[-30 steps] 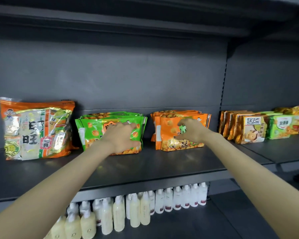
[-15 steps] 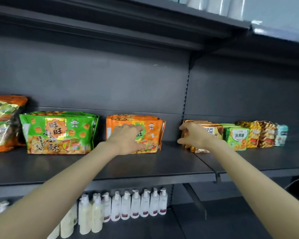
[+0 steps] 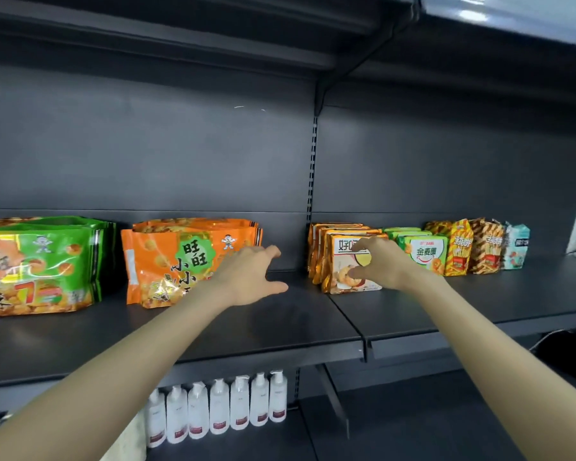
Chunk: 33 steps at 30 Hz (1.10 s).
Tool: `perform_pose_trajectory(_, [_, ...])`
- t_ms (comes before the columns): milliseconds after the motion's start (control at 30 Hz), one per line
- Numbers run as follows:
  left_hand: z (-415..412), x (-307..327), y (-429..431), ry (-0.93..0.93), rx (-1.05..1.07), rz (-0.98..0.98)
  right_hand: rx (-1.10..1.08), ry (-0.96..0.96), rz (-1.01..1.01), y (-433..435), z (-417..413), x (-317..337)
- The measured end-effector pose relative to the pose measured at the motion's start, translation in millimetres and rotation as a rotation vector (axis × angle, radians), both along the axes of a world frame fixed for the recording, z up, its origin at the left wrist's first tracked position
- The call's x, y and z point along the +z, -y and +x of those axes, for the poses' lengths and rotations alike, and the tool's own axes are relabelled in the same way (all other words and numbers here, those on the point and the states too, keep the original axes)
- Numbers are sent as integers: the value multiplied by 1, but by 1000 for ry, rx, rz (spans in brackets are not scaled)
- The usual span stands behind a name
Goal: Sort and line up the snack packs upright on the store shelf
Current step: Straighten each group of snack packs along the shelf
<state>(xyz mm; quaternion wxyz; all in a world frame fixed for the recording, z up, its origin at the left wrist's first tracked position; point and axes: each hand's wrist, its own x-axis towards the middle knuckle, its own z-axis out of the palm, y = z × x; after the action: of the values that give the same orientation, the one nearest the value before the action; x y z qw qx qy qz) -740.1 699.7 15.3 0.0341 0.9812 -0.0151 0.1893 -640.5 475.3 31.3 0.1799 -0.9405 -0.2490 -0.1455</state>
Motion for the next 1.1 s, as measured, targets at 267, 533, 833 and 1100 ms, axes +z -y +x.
perform_pose_trajectory(267, [94, -7, 35, -29, -67, -55, -53, 2, -28, 34, 82, 0])
perform_pose_trajectory(533, [173, 3, 58, 59, -149, -63, -110, 25, -13, 73, 146, 6])
perform_pose_trajectory(833, [222, 6, 107, 113, -164, -1, -101, 33, 13, 122, 206, -3])
perform_pose_trajectory(1100, [248, -12, 182, 181, -51, -24, 35, 26, 4, 186, 244, -16])
